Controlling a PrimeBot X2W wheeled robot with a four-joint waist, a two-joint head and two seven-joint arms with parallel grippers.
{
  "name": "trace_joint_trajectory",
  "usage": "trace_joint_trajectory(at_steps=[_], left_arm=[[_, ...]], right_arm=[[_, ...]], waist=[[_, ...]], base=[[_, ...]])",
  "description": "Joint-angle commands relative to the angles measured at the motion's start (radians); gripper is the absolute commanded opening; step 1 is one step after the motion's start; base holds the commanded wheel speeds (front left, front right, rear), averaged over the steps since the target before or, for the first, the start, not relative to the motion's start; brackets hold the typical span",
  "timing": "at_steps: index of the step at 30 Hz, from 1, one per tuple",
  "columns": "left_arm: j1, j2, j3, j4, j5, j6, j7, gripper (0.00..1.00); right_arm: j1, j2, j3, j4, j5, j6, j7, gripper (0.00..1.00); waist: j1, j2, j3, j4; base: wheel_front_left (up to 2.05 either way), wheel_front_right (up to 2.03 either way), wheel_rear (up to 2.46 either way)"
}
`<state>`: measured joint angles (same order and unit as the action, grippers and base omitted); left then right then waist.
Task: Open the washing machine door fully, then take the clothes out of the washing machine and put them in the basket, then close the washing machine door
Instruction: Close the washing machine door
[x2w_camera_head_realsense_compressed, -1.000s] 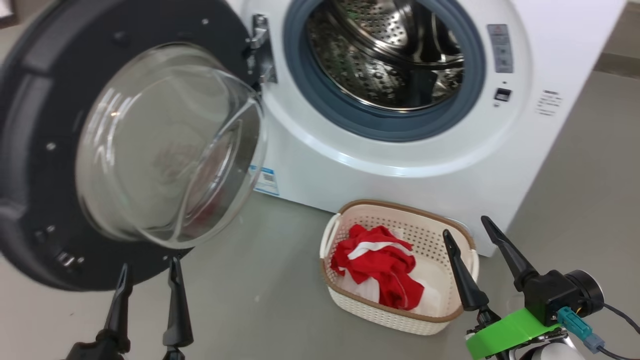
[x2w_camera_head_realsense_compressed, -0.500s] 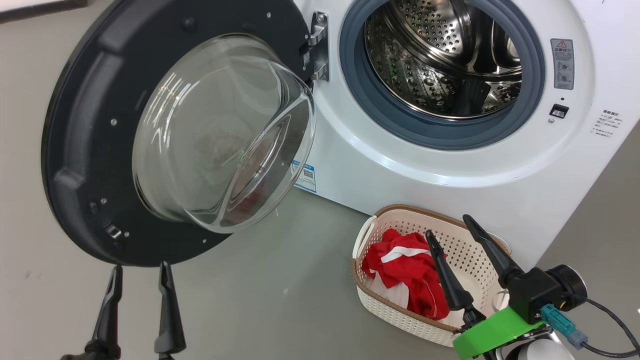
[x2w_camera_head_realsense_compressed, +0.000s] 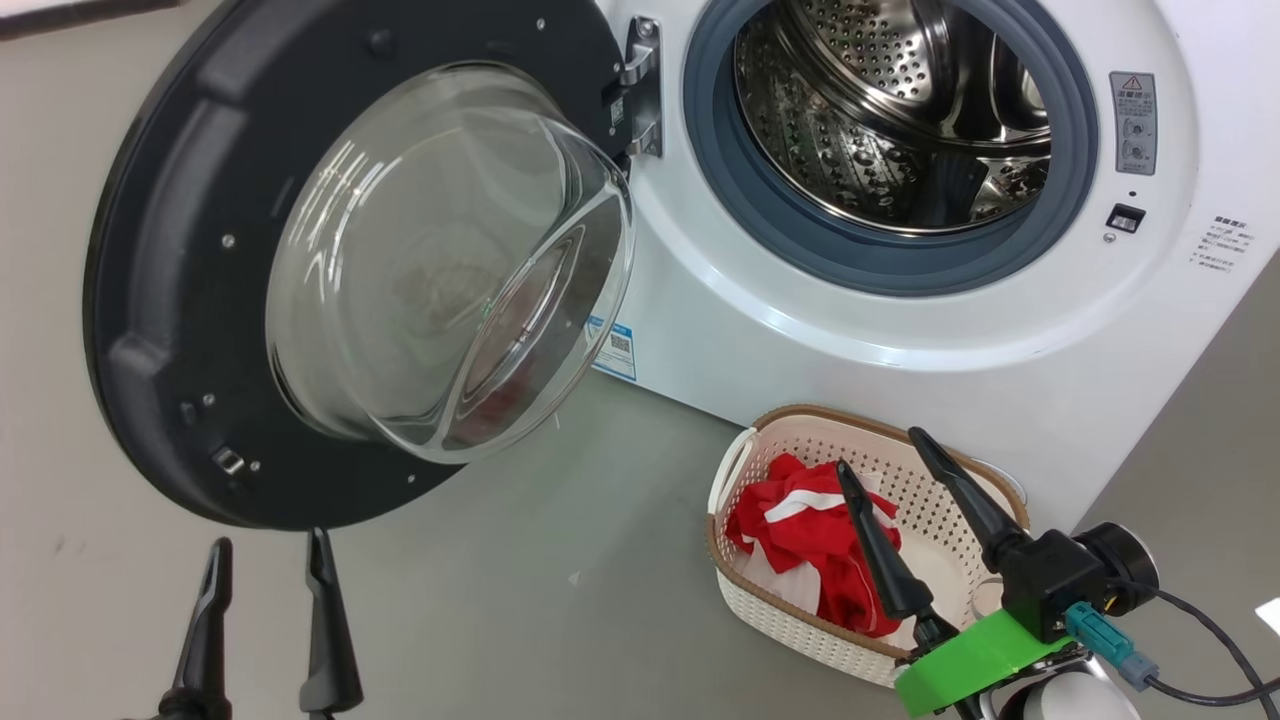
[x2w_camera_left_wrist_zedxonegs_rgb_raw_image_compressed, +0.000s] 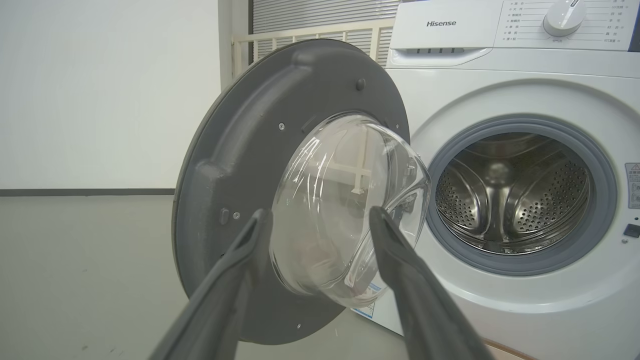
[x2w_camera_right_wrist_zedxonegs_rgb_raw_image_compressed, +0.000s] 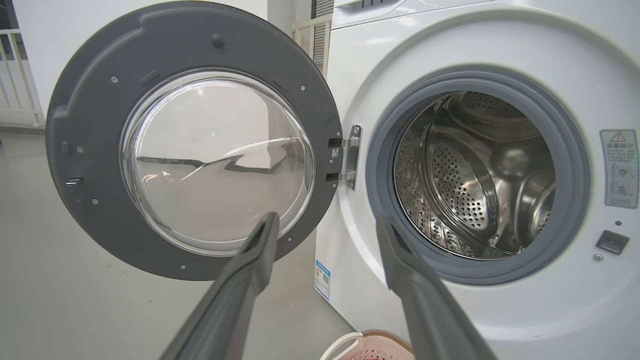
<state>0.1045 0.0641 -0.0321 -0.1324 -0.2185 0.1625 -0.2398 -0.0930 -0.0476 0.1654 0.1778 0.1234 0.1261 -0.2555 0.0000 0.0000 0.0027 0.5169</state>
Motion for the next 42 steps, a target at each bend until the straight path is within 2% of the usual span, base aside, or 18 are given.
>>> trace_joint_trajectory(at_steps=[1,2,10,15,21,27,31,36,42], left_arm=[[-0.013,0.012,0.034,-0.029,0.010,0.009,-0.010,0.33],[-0.016,0.015,0.033,-0.029,0.015,0.008,-0.011,0.00],[-0.100,0.028,0.085,-0.087,0.045,0.017,-0.021,0.00],[-0.201,0.027,0.154,-0.109,0.016,-0.015,-0.022,0.00],[-0.355,0.034,0.251,-0.056,-0.032,-0.061,-0.022,0.00],[-0.533,0.064,0.331,0.111,-0.105,-0.113,-0.022,0.00],[-0.655,0.109,0.373,0.297,-0.182,-0.153,-0.018,0.00],[-0.805,0.162,0.414,0.532,-0.266,-0.178,0.021,0.00],[-0.946,0.189,0.495,0.780,-0.410,-0.190,0.110,0.00]], right_arm=[[-0.042,-0.003,0.019,-0.021,0.005,0.005,-0.006,1.00],[-0.041,-0.003,0.018,-0.021,0.006,0.005,-0.006,1.00],[-0.027,-0.003,0.005,-0.023,0.009,0.005,-0.006,1.00],[-0.022,-0.003,0.001,-0.024,0.002,0.005,-0.006,1.00],[-0.021,-0.003,0.003,-0.024,-0.006,0.005,-0.006,1.00],[-0.012,-0.003,0.000,-0.020,-0.011,0.005,-0.006,1.00],[-0.005,-0.003,0.001,-0.021,-0.013,0.005,-0.006,1.00],[0.001,-0.003,0.004,-0.022,-0.019,0.005,-0.006,1.00],[0.007,-0.003,0.008,-0.025,-0.021,0.005,-0.006,1.00]], waist=[[0.0000,0.0000,-0.002,-0.001],[0.0000,0.0000,-0.003,-0.002],[0.0000,0.0000,-0.008,-0.008],[0.0000,0.0000,-0.006,-0.015],[0.0000,0.0000,-0.008,-0.025],[0.0000,0.0000,-0.021,-0.035],[0.0000,0.0000,-0.026,-0.040],[0.0000,0.0000,-0.027,-0.045],[0.0000,0.0000,-0.026,-0.057]], base=[[0.00,0.00,0.00],[0.00,0.00,0.00],[0.00,0.00,0.00],[0.00,0.00,0.00],[0.00,0.00,0.00],[0.00,0.00,0.00],[0.00,0.00,0.00],[0.00,0.00,0.00],[0.00,0.00,0.00]])
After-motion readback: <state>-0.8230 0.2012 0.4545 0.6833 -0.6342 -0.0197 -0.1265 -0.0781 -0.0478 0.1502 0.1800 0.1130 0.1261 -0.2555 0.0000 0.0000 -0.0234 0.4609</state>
